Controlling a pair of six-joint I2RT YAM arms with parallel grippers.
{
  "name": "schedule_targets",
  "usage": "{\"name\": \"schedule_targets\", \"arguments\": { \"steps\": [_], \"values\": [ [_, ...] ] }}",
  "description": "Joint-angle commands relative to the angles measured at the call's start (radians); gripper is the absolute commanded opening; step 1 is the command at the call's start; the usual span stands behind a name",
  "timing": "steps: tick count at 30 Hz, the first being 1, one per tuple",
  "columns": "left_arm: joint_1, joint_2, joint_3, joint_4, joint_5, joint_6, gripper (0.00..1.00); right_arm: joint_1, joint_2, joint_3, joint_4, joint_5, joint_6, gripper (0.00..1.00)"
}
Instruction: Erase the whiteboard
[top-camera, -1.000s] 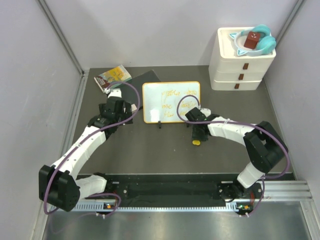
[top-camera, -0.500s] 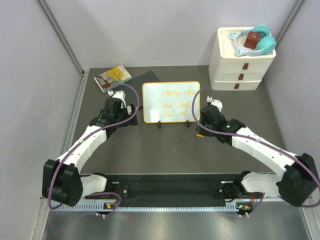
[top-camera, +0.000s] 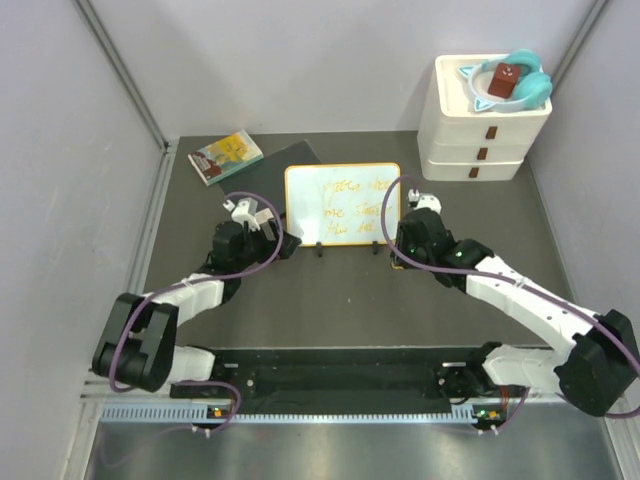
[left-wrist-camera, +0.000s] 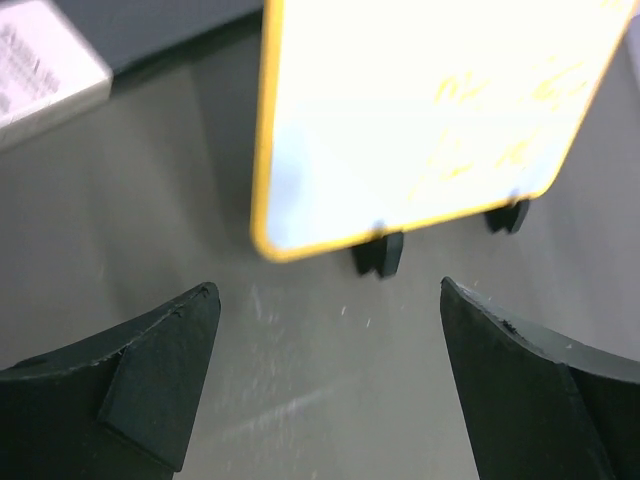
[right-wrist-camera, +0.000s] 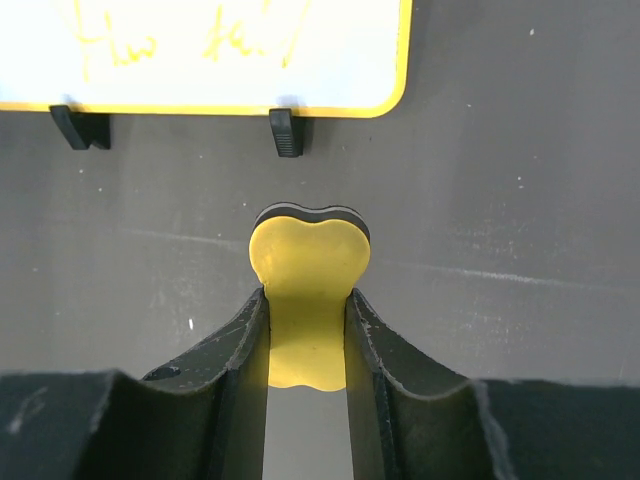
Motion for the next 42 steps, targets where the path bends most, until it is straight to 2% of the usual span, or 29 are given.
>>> {"name": "schedule_targets", "arguments": {
  "steps": [1,4,5,8,15,21,26,34,35,41,42],
  "values": [
    [0.026,0.087,0.007,0.327,0.076,-0.021,0.95,0.004,0.049,0.039,0.074,-0.017,-0.043,0.00],
    [0.054,0.200,0.031,0.405,0.135,-0.038,0.90,0.004,0.098,0.077,0.080,-0.015,-0.075,0.00],
    [0.059,0.228,0.034,0.429,0.147,-0.046,0.83,0.005,0.121,0.086,0.083,-0.015,-0.081,0.00],
    [0.078,0.353,0.039,0.574,0.184,-0.081,0.79,0.002,0.157,0.126,0.093,-0.018,-0.104,0.00],
    [0.098,0.564,0.094,0.865,0.326,-0.162,0.75,-0.022,0.250,0.206,0.104,-0.044,-0.141,0.00],
    [0.097,0.680,0.110,0.985,0.418,-0.175,0.74,-0.062,0.278,0.220,0.133,-0.069,-0.166,0.00],
    [0.097,0.742,0.126,1.043,0.455,-0.198,0.66,-0.079,0.327,0.241,0.153,-0.092,-0.170,0.00],
    [0.097,0.734,0.124,1.060,0.461,-0.192,0.41,-0.084,0.387,0.277,0.204,-0.113,-0.195,0.00],
    [0.097,0.730,0.120,1.059,0.463,-0.189,0.34,-0.084,0.391,0.284,0.204,-0.113,-0.196,0.00],
    [0.098,0.702,0.094,1.051,0.469,-0.176,0.18,-0.084,0.405,0.301,0.227,-0.101,-0.204,0.00],
    [0.097,0.702,0.091,1.051,0.469,-0.176,0.09,-0.085,0.407,0.301,0.230,-0.097,-0.202,0.00]
  ]
}}
